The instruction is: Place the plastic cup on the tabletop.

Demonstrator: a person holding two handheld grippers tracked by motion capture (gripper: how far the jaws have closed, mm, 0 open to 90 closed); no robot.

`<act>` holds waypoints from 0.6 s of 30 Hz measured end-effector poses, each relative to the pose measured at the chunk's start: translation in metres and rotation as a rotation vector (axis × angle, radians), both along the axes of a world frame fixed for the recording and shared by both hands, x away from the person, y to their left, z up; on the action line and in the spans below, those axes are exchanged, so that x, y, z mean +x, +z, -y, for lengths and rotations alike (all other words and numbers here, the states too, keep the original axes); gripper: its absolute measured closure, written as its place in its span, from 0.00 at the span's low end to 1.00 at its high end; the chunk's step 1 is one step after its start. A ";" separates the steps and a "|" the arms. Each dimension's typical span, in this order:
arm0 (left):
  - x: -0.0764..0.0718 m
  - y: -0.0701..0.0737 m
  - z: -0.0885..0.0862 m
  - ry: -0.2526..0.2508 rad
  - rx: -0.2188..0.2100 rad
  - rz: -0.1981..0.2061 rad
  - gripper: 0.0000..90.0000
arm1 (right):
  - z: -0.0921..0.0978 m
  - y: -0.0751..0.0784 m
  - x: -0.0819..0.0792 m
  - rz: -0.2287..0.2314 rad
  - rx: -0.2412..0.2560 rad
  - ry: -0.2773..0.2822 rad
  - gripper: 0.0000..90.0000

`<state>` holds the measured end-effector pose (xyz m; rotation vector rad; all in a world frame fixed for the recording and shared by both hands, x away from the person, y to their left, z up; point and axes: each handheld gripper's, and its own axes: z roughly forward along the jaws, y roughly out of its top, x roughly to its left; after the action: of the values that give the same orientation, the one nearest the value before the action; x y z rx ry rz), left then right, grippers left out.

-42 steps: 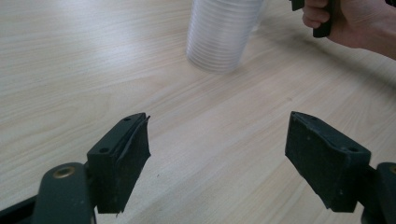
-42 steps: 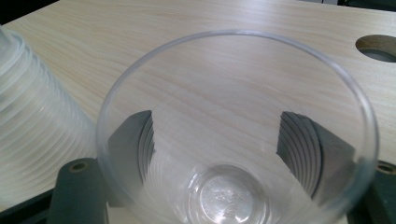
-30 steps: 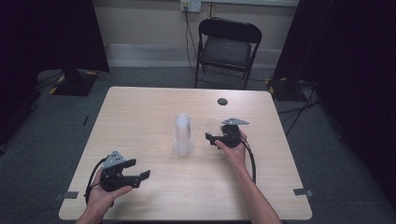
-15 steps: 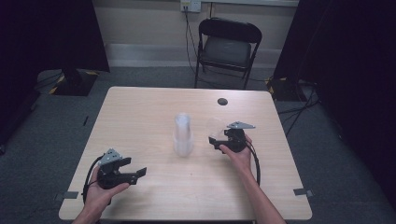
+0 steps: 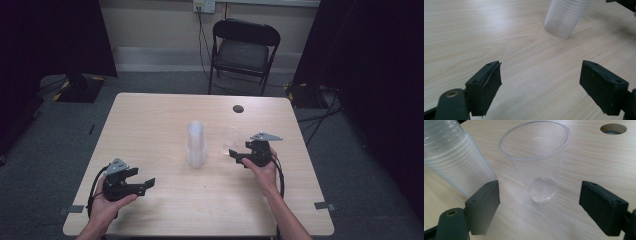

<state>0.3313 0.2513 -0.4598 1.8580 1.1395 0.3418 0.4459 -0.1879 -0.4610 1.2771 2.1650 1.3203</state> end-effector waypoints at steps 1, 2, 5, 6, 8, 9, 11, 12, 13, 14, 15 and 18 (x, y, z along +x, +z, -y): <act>0.000 0.000 0.000 0.004 0.001 0.000 0.19 | 0.003 0.003 -0.004 0.002 -0.005 -0.004 0.19; 0.000 0.000 0.000 0.004 0.001 0.000 0.19 | 0.003 0.003 -0.004 0.002 -0.005 -0.004 0.19; 0.000 0.000 0.000 0.003 0.005 0.003 0.20 | 0.010 0.007 -0.012 -0.004 -0.004 -0.010 0.19; 0.000 0.000 0.000 0.003 0.005 0.003 0.20 | 0.010 0.007 -0.012 -0.004 -0.004 -0.010 0.19; 0.000 0.000 0.000 0.002 0.015 0.006 0.21 | 0.017 0.012 -0.018 0.002 0.003 -0.023 0.19; 0.000 0.000 -0.001 0.001 0.018 0.005 0.21 | 0.020 0.014 -0.020 0.006 0.009 -0.030 0.19; 0.000 0.000 -0.001 0.003 0.020 0.005 0.21 | 0.025 0.016 -0.025 0.008 0.008 -0.039 0.19; 0.000 0.000 -0.001 0.003 0.020 0.005 0.21 | 0.027 0.017 -0.027 0.008 0.007 -0.041 0.19; -0.001 0.000 0.000 0.009 0.014 0.006 0.21 | 0.029 0.018 -0.030 0.005 0.000 -0.042 0.19; -0.001 0.000 -0.001 0.011 0.017 0.010 0.21 | 0.031 0.018 -0.032 0.002 -0.003 -0.046 0.19; -0.001 0.000 -0.001 0.011 0.019 0.013 0.21 | 0.032 0.018 -0.035 0.001 -0.007 -0.046 0.19; -0.001 0.000 0.000 0.013 0.020 0.014 0.21 | 0.035 0.019 -0.040 0.002 -0.014 -0.046 0.20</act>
<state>0.3303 0.2517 -0.4601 1.8637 1.1434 0.3742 0.4062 -0.2232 -0.4415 1.3115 2.1264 1.2854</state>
